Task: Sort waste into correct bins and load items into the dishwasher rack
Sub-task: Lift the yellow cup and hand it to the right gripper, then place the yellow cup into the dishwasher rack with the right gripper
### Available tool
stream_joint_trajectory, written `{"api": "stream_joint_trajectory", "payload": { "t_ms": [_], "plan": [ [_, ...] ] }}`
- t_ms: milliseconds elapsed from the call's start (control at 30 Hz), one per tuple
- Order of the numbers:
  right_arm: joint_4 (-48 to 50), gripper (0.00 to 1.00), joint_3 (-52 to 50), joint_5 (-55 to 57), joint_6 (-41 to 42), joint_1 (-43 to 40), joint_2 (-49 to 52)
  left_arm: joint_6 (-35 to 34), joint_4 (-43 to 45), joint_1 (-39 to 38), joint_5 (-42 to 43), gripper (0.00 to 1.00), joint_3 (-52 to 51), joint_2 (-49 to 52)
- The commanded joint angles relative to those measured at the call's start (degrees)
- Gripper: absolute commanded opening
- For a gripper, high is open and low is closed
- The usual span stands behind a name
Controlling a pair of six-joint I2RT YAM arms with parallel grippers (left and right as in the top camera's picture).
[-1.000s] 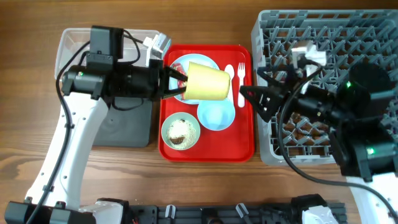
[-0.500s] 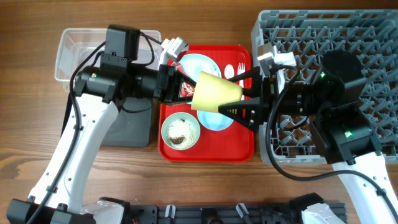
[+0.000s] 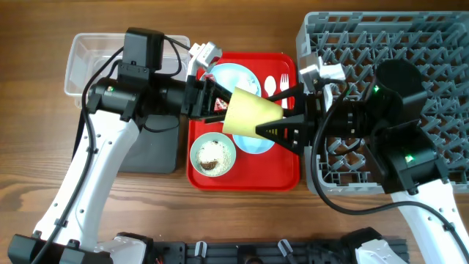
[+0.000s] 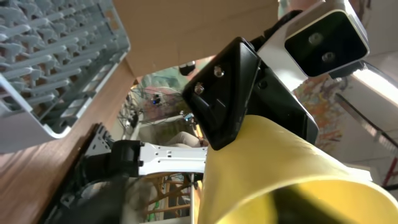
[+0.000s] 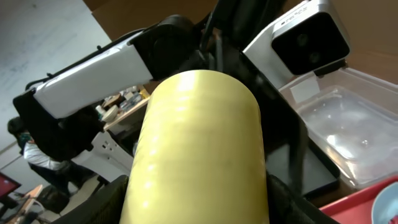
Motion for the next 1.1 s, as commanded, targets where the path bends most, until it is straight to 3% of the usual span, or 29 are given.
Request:
{"api": "stream_joint_trajectory", "payload": {
  "t_ms": [0,233,433,667,833,1067],
  "plan": [
    [-4.02,0.58,0.98,9.22,-4.76,-1.73,-4.37,0.42,0.15,0.85,-6.38,1.0,0.37,-0.11],
    [-20.76,0.56,0.98,32.79,-4.39,-12.59,-14.34,0.52,-3.41,2.82,-21.68,1.0,0.35,-0.11],
    [-35.21,0.58,0.96,54.51,2.43,-20.09,-14.88,0.52,-3.52,2.8,-22.29,1.0,0.35,-0.09],
    [-44.63,0.57,0.96,56.72,3.06,-23.74,-3.74,0.52,-3.63,2.8,-22.38,1.0,0.35,-0.09],
    [-49.62,0.56,0.96,51.45,-0.15,-23.71,6.1,0.52,-4.17,2.8,-22.38,1.0,0.35,-0.09],
    [-50.58,0.6,0.96,51.8,-0.15,-23.71,14.51,0.52,-4.17,2.8,-22.38,1.0,0.35,-0.11]
  ]
}}
